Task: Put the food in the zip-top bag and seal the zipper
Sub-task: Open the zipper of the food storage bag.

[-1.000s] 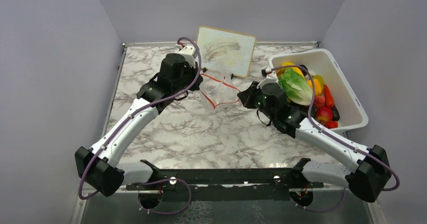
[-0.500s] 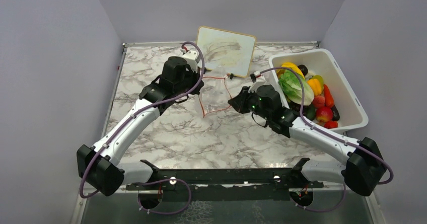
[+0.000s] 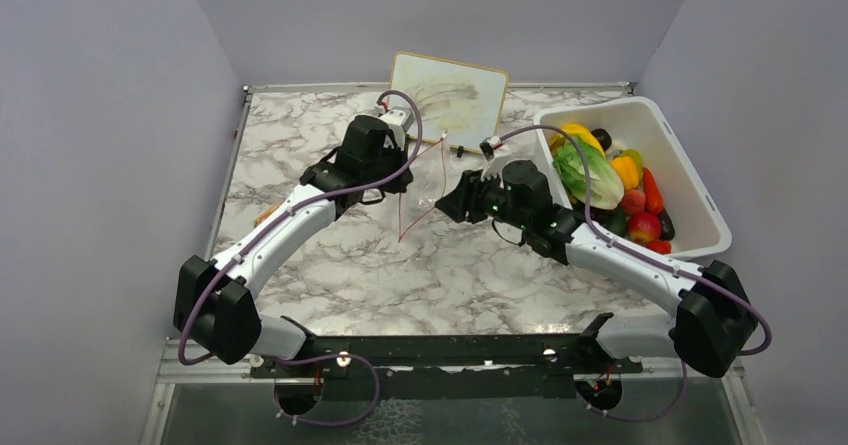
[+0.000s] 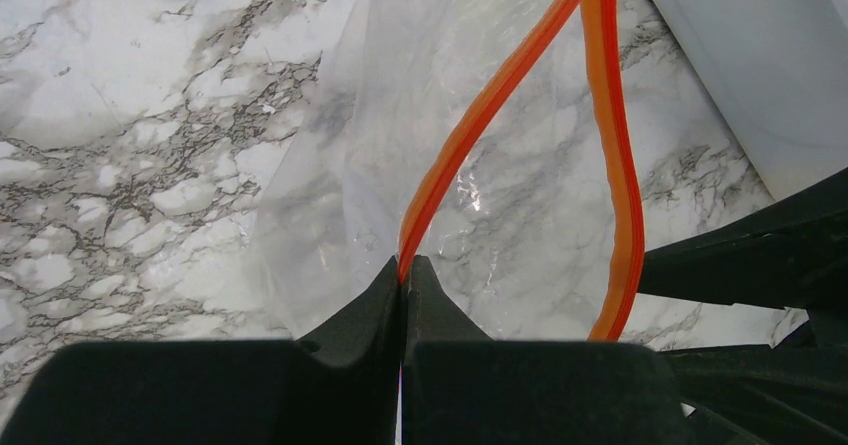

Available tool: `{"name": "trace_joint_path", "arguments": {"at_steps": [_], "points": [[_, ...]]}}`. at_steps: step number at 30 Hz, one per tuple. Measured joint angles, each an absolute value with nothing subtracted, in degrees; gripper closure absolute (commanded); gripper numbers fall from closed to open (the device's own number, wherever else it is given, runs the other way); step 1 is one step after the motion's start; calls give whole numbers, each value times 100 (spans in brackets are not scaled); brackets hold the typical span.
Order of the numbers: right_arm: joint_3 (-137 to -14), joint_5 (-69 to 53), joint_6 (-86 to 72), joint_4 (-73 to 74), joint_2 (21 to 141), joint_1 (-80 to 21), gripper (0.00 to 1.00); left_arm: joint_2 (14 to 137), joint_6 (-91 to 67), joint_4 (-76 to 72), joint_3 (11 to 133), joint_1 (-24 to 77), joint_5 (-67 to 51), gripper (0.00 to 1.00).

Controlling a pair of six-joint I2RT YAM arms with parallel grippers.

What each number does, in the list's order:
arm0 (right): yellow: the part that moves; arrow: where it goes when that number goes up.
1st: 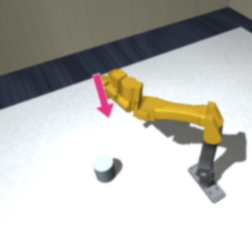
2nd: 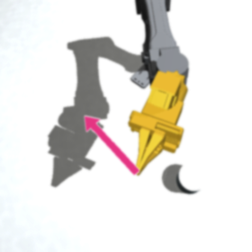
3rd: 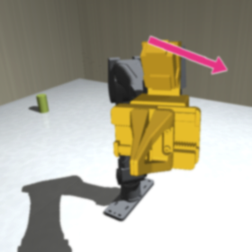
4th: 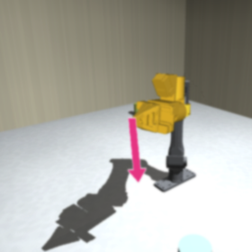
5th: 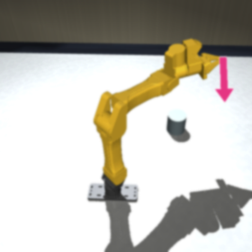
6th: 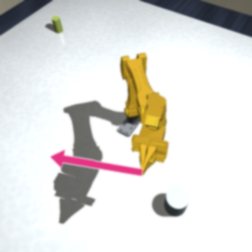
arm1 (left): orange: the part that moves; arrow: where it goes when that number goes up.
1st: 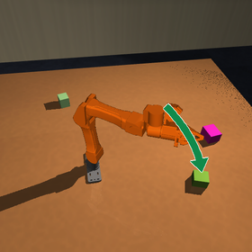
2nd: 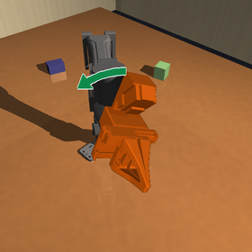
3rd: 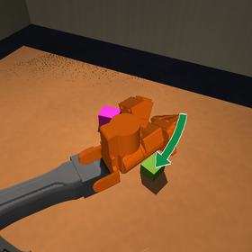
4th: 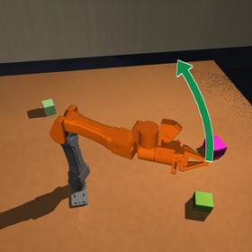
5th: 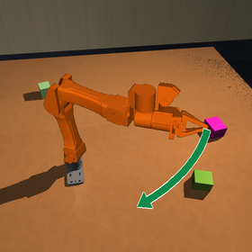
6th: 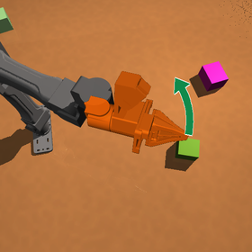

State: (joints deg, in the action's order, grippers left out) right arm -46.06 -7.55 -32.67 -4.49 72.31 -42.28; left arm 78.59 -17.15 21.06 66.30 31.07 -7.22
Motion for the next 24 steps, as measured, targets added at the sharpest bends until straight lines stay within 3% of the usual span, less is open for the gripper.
{"name": "trace_joint_path", "arguments": {"at_steps": [11, 24], "points": [[-5070, -624, -2023, -209, 6967, -4228, 36, 8193, -1597, 2156, 7074, 3133, -456, 100], [-6560, 1393, 447, 1135, 6829, -3979, 25, 8235, -1050, 2355, 7376, 3164, 202, 100]]}}
